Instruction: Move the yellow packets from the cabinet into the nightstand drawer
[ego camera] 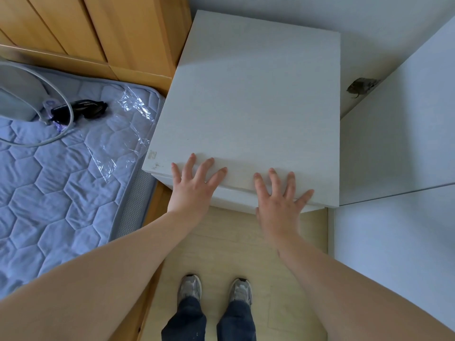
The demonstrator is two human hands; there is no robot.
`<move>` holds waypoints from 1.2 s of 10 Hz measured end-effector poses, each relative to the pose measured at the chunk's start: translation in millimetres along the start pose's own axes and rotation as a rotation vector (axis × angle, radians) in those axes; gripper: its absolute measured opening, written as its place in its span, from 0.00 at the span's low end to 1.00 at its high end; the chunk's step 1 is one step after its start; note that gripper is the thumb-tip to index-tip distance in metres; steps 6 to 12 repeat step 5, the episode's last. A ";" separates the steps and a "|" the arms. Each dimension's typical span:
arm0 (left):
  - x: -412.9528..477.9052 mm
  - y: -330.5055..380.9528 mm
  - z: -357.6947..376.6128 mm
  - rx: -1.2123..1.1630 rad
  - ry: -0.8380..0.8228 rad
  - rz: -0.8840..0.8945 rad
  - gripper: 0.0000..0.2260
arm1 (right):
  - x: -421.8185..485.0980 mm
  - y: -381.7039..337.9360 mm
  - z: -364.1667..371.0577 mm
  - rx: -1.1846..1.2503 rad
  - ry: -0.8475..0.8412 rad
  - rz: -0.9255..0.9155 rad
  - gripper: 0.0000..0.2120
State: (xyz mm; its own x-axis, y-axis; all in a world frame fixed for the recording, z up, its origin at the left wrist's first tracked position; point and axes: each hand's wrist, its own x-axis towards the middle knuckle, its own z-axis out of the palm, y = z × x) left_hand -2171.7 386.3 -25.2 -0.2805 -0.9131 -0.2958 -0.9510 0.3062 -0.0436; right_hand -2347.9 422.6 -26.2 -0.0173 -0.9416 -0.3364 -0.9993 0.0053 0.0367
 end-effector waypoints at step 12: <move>-15.1 -10.6 -36.5 -0.045 -0.185 0.015 0.43 | -16.8 20.2 -37.3 0.218 -0.143 -0.059 0.38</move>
